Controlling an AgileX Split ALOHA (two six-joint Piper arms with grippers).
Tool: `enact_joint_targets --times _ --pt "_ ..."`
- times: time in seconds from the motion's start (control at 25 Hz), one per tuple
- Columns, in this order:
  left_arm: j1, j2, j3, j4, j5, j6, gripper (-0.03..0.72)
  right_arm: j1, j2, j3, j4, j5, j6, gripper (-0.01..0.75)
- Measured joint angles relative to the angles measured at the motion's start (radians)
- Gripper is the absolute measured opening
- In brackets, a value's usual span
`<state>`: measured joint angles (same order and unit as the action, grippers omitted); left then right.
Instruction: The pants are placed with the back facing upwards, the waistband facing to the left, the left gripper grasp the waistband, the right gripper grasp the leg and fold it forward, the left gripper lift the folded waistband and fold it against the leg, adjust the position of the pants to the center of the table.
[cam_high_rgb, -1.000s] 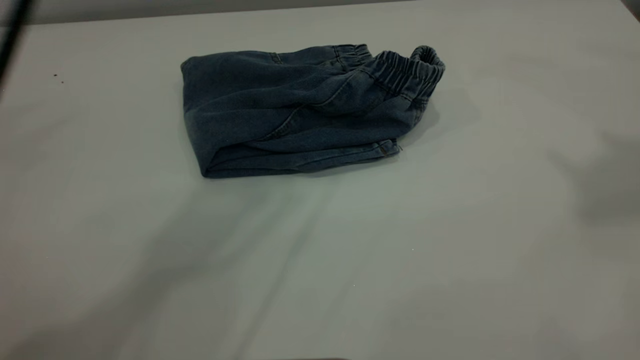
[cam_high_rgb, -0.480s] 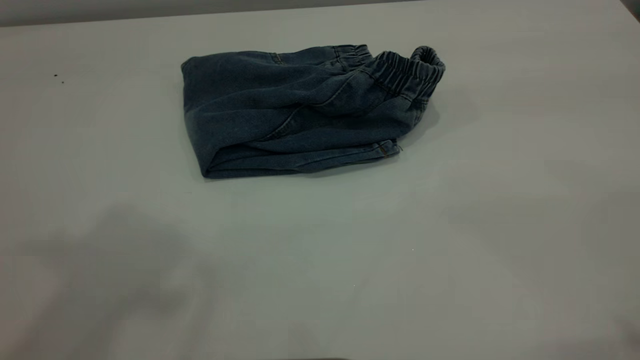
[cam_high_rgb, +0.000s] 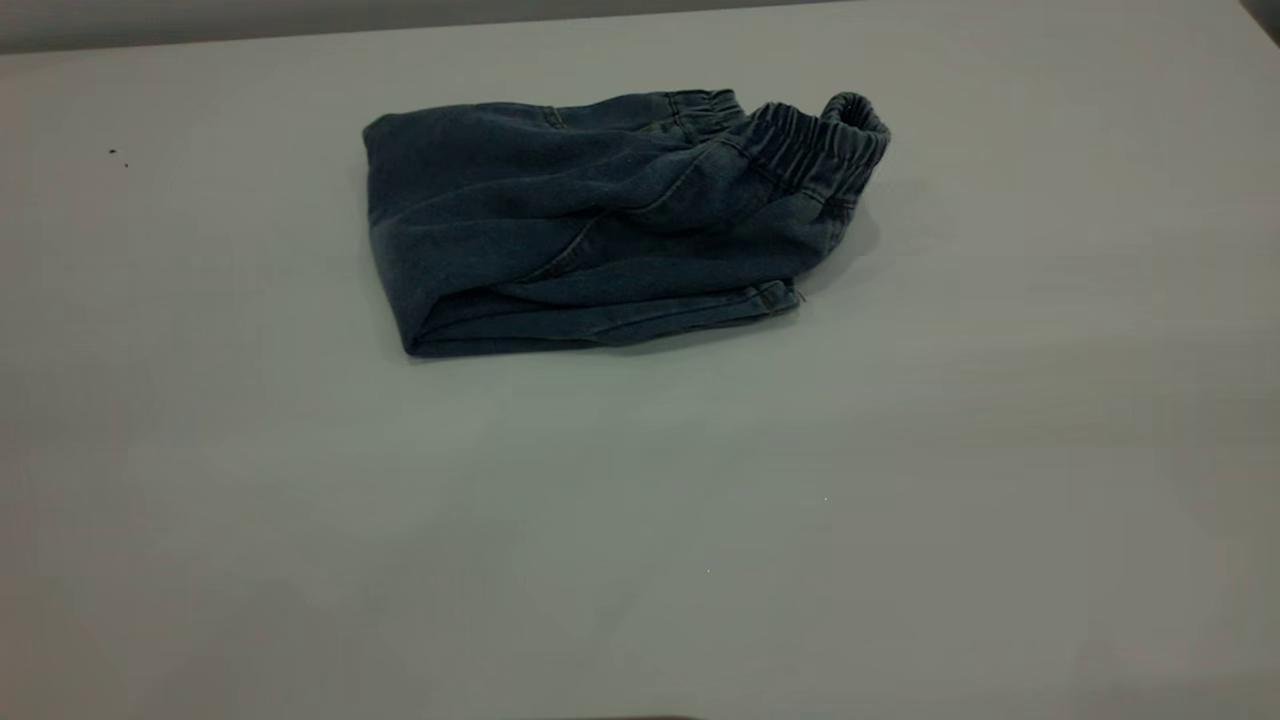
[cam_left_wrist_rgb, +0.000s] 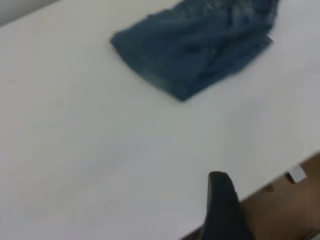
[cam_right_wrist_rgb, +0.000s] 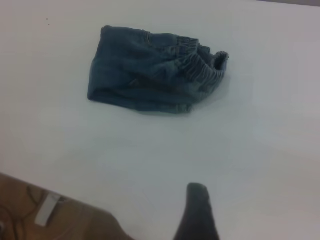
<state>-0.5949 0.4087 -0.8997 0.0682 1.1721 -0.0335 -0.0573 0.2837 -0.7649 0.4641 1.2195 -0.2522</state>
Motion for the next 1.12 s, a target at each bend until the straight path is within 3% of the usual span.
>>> enact_joint_targets --times 0.32,0.6,1.12 --pt "0.0 -0.198 0.215 -0.031 0.0 0.023 0.412 0.0 -0.275 0.171 -0.019 -0.01 -0.069 0.477" --pt "0.0 -0.2 0.348 -0.094 -0.004 0.023 0.412 0.0 -0.295 0.279 -0.154 -0.044 -0.032 0.477" --pt "0.0 -0.2 0.409 -0.158 -0.047 0.077 0.412 0.0 -0.295 0.289 -0.217 -0.064 0.063 0.477"
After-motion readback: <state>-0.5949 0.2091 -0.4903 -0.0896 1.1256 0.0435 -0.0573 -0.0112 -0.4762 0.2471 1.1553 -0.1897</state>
